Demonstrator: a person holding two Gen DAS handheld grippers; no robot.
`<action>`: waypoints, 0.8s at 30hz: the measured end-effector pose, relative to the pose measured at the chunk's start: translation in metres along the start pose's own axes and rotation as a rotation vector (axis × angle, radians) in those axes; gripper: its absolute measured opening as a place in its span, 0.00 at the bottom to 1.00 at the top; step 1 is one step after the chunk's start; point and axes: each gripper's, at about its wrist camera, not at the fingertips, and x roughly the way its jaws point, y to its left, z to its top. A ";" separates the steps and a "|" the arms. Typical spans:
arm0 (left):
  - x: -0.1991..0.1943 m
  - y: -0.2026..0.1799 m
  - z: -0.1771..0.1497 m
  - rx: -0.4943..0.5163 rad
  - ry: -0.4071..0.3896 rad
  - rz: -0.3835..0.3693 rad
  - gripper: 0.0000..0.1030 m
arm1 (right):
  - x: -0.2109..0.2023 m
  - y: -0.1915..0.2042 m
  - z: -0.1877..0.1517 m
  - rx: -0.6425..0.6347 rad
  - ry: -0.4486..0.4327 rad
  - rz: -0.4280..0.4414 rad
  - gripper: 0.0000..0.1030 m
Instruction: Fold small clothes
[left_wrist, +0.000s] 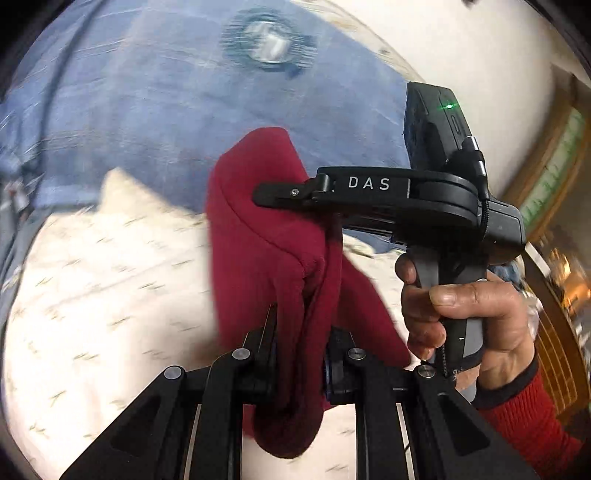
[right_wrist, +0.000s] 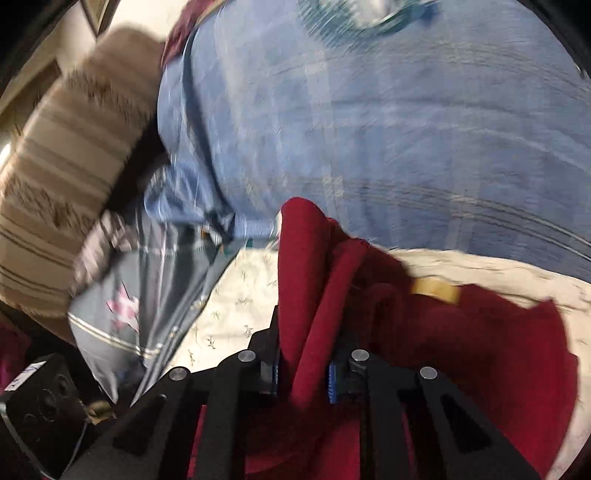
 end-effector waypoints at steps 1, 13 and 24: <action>0.008 -0.010 0.003 0.005 0.009 -0.022 0.15 | -0.014 -0.004 -0.001 0.013 -0.018 -0.002 0.16; 0.130 -0.078 -0.012 0.075 0.249 -0.116 0.37 | -0.040 -0.164 -0.038 0.363 -0.066 -0.105 0.15; 0.038 -0.042 -0.017 0.169 0.125 0.071 0.64 | -0.071 -0.161 -0.077 0.383 -0.058 -0.090 0.78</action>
